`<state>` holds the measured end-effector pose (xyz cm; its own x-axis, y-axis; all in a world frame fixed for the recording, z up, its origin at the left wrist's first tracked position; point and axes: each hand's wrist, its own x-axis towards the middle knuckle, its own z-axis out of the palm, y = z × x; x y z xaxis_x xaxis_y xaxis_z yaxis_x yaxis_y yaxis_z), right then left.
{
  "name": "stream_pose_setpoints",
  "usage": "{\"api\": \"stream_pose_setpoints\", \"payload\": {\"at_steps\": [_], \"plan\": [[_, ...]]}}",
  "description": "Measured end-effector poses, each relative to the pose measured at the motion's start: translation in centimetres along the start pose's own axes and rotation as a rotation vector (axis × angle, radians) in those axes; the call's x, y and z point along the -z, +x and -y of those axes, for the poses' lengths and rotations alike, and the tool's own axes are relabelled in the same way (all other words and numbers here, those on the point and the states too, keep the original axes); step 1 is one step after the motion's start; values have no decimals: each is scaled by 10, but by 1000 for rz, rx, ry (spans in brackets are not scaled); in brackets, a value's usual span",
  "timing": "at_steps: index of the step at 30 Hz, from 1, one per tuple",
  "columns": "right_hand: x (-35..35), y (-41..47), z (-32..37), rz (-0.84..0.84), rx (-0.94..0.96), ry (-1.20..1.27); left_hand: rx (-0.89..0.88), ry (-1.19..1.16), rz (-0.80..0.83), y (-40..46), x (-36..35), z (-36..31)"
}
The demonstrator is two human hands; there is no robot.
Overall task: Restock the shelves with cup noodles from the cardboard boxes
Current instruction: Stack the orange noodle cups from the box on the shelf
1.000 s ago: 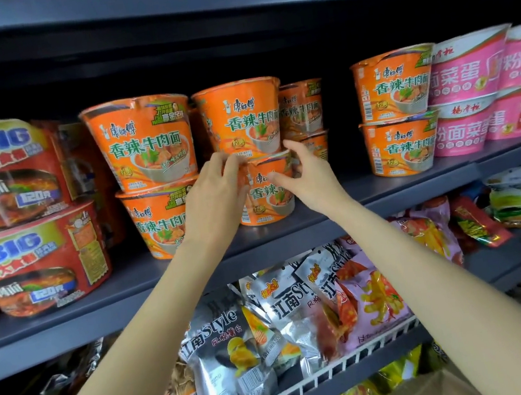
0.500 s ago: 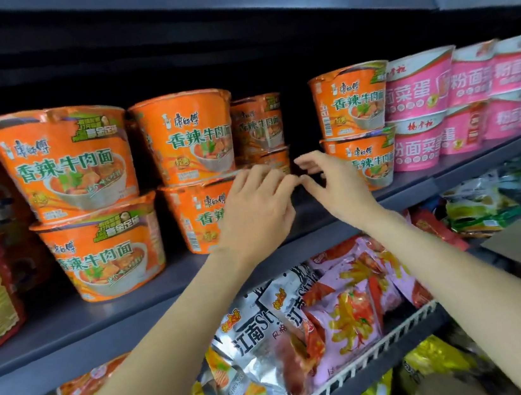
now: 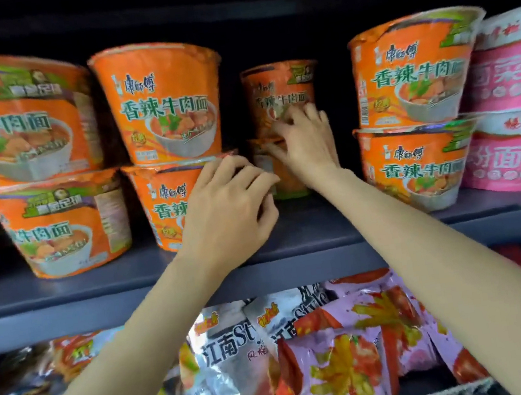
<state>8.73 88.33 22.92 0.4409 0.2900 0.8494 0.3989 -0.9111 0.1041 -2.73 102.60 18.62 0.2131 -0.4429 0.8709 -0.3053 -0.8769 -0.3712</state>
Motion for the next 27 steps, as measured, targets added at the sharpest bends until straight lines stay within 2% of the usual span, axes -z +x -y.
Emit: {"api": "stream_pose_setpoints", "payload": {"at_steps": [3,6,10,13,16,20,22,24,27], "plan": [[5,-8,-14,-196,-49,151,-11,-50,114,1,-2,-1],[9,-12,-17,-127,-106,163,10,-68,246,12,-12,-4],[12,-18,-14,-46,-106,226,274,-3,327,43,-36,-19],[9,-18,-14,-54,-50,261,515,-153,398,56,-63,-26],[8,-15,-15,-20,-130,301,576,-180,484,60,-78,-17],[4,-15,-18,-5,-161,420,401,-131,293,53,-69,-14],[2,-12,-19,19,-266,511,304,-164,262,48,-67,-17],[1,-10,-21,41,-324,535,300,-181,240,48,-66,-20],[1,-14,-19,-7,-212,446,401,-118,183,48,-71,-17]]}}
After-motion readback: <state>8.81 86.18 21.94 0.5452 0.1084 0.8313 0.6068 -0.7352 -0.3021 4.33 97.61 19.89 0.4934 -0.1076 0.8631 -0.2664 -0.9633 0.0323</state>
